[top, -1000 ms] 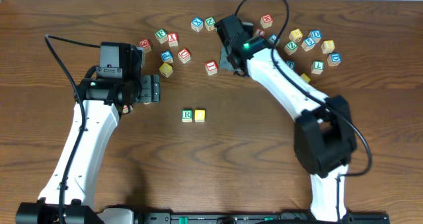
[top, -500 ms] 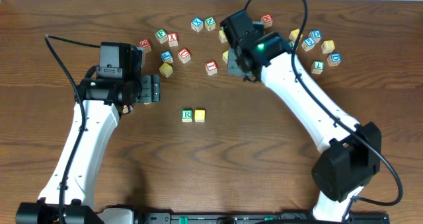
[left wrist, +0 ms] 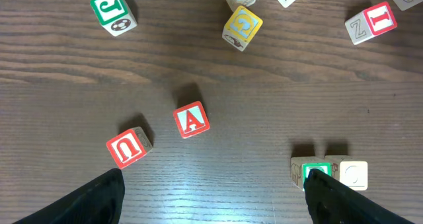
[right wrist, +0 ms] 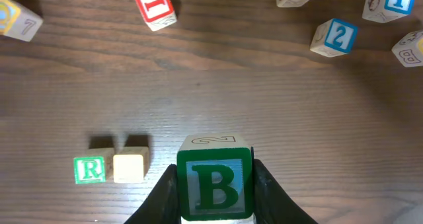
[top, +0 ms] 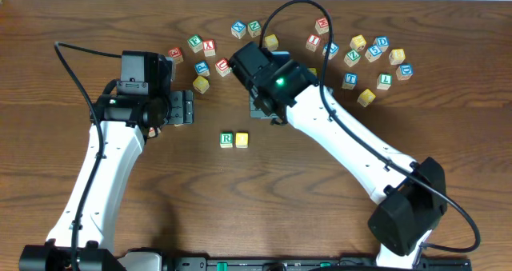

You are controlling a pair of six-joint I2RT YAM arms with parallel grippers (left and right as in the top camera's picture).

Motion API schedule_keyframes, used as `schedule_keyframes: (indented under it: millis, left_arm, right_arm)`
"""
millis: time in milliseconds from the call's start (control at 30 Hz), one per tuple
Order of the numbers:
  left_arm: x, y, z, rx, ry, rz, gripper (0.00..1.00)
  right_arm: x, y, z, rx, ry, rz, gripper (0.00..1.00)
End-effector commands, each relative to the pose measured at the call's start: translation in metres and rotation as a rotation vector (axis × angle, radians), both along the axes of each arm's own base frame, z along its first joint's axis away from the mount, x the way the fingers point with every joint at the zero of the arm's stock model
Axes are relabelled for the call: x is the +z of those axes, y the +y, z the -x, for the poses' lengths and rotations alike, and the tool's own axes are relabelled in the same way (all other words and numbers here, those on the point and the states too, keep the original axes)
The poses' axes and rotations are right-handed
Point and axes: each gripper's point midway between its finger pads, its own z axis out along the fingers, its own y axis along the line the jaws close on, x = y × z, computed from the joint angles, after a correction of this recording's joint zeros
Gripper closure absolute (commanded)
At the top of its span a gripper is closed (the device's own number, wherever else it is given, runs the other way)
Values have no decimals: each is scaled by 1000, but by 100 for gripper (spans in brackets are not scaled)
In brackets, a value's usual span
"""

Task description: Spell out ROBOT

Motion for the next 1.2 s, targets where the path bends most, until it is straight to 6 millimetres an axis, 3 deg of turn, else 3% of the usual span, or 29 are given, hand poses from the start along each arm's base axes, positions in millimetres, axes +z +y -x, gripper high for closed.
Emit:
schedule_keyframes:
  millis: [0, 367, 867, 1167]
  left_arm:
    - [5, 3, 0, 1, -12, -11, 14]
    - [5, 3, 0, 1, -12, -11, 14]
    - [5, 3, 0, 1, -13, -11, 14]
    - [5, 3, 0, 1, -13, -11, 14]
  right_arm:
    - [10, -1, 0, -31, -45, -4, 95]
    - [-40, -8, 10, -43, -3, 23, 96]
    - [-93, -10, 25, -38, 28, 10, 96]
    - [-104, -4, 30, -18, 43, -20, 96]
